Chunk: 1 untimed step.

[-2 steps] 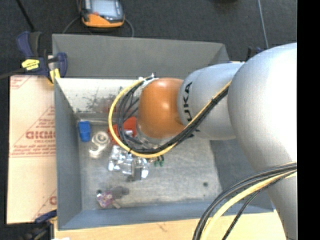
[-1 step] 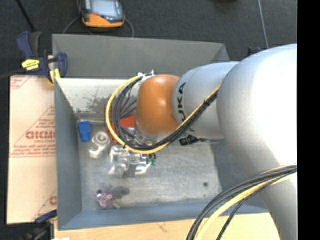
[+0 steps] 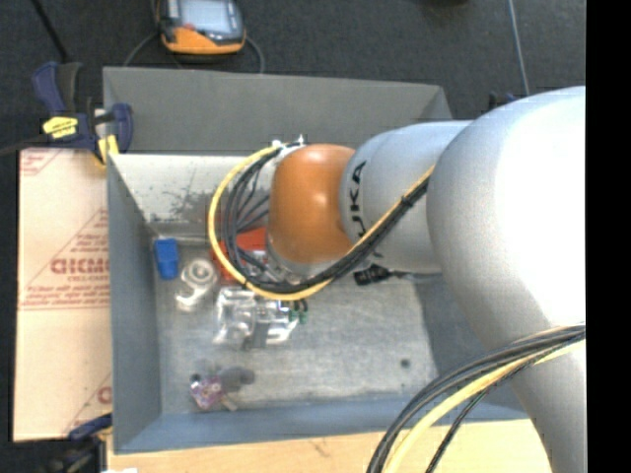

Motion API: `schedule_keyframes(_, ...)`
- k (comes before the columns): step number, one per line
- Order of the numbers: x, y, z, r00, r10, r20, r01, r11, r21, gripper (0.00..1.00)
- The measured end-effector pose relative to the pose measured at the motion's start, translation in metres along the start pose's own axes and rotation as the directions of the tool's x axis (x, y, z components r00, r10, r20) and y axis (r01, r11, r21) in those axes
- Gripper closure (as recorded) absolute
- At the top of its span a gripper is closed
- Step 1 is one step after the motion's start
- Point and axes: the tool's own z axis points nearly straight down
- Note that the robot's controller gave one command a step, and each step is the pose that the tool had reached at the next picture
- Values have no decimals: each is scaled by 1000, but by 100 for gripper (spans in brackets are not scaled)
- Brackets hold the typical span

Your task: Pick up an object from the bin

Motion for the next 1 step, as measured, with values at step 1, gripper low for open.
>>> schedule_keyframes(1, 8, -20, 4, 986, 168, -5, -168, 986, 4, 0)
